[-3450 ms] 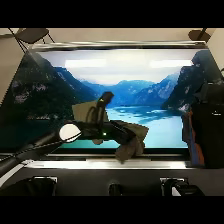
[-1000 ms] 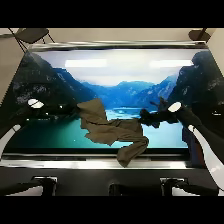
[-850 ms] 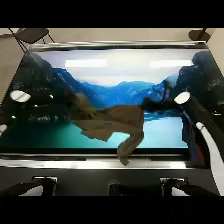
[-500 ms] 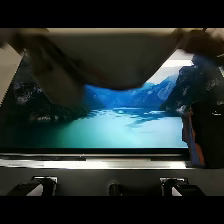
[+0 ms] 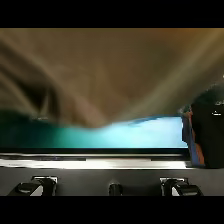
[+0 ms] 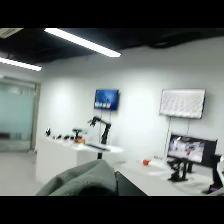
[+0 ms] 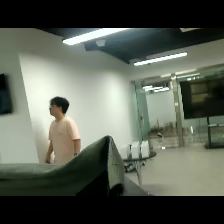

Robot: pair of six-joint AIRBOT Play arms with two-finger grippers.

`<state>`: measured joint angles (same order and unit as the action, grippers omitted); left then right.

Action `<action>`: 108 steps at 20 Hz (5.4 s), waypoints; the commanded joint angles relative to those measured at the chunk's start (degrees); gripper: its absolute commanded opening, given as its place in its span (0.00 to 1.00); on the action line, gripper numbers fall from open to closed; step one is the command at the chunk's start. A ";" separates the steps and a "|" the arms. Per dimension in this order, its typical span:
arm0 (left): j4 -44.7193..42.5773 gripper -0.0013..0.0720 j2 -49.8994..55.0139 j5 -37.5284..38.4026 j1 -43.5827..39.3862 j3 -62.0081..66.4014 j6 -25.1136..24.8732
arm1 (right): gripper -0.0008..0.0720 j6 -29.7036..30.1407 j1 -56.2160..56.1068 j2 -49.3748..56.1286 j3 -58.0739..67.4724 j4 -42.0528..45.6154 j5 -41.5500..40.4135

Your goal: Fold the shirts.

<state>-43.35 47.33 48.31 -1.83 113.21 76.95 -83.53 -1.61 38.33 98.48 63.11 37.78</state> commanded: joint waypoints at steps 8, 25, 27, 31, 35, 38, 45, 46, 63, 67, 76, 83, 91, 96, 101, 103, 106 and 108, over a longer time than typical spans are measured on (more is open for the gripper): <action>-17.29 0.06 6.32 13.44 -0.90 -38.36 6.23 | 0.07 -0.39 0.00 22.99 -11.32 9.77 38.82; -13.05 0.86 32.76 11.89 7.52 -41.66 5.35 | 0.91 -9.46 4.68 45.83 -14.56 -0.39 17.99; -19.45 0.63 32.72 25.62 14.05 -38.29 7.04 | 0.87 -8.28 10.93 43.43 -13.09 6.56 29.38; -28.96 0.60 32.63 37.11 20.59 -44.98 5.49 | 0.76 -6.80 22.38 42.86 -14.80 12.98 50.53; -26.88 0.60 33.77 31.89 20.85 -55.39 -0.33 | 0.76 -5.53 24.92 42.84 -17.35 11.85 55.28; -23.96 0.60 36.70 31.12 20.57 -59.25 -3.02 | 0.76 -4.20 24.92 42.86 -18.86 8.50 55.25; -14.36 0.51 38.47 23.69 19.78 -60.41 -4.17 | 0.76 -3.58 24.94 42.86 -24.44 10.60 54.64; -14.47 0.51 38.93 23.67 19.23 -60.41 -4.15 | 0.76 -3.43 24.94 42.86 -25.49 10.60 53.90; -14.45 0.06 36.68 27.21 17.81 -60.24 -3.91 | 0.70 1.29 24.85 49.51 -42.27 -3.50 38.80; -14.43 0.06 36.30 28.26 17.79 -60.24 -3.45 | 0.65 1.36 20.33 51.65 -42.25 -3.96 35.50; -13.40 0.05 25.94 29.35 17.81 -50.03 -1.36 | 0.07 2.40 18.14 45.97 -25.46 -3.67 41.57; -13.64 0.06 3.43 12.33 17.81 -4.76 7.37 | 0.07 2.27 18.14 18.12 7.28 0.15 18.10; -13.79 0.06 -10.86 8.00 17.81 0.39 10.75 | 0.07 -2.89 18.14 -1.51 9.29 12.81 20.52; -13.81 0.06 -9.53 8.26 17.81 0.39 11.04 | 0.07 -3.74 18.14 -0.98 9.40 12.96 23.10; -13.81 0.06 0.17 21.88 17.81 0.33 14.97 | 0.07 -8.72 18.14 9.03 9.38 10.95 38.99; -13.84 0.06 7.10 29.99 17.68 -1.46 12.74 | 0.07 -8.37 18.12 18.08 7.78 9.68 50.34; -14.23 0.05 15.93 31.12 15.58 -15.56 7.89 | 0.06 -6.38 14.93 31.52 0.22 10.84 51.56; -16.63 0.05 20.31 23.47 12.85 -29.68 6.99 | 0.06 -6.56 9.60 39.71 -4.46 14.10 44.48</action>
<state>-58.19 60.84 74.96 13.56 97.60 86.96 -90.56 12.69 67.05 99.59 74.50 83.94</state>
